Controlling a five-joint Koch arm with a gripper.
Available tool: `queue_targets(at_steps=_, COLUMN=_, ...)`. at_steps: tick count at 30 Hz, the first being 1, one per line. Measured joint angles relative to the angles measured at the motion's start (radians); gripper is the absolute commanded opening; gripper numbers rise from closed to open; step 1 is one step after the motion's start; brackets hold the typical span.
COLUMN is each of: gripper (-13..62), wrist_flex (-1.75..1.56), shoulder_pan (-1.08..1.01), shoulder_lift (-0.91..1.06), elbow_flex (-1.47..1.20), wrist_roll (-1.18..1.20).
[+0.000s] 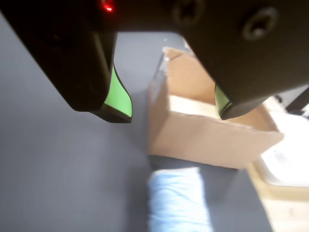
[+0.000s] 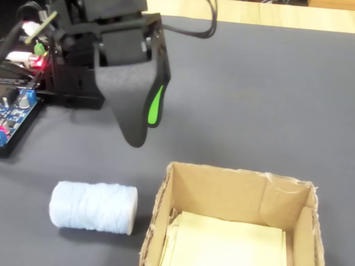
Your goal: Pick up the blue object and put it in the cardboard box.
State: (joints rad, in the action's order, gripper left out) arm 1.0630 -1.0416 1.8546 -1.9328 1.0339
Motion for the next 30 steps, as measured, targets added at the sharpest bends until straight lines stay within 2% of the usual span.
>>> queue_targets(at_steps=13, gripper=33.5, wrist_flex=-0.124, shoulder_pan=-0.160, shoulder_lift=-0.114, elbow_flex=-0.066, wrist_roll=0.196)
queue_targets(at_steps=25, gripper=33.3, wrist_flex=-0.255, shoulder_pan=-0.209, shoulder_lift=-0.173, elbow_flex=-0.204, wrist_roll=0.261)
queue_targets(at_steps=30, gripper=30.9, wrist_flex=-0.397, shoulder_pan=-0.215, shoulder_lift=-0.173, elbow_flex=-0.295, wrist_roll=0.298)
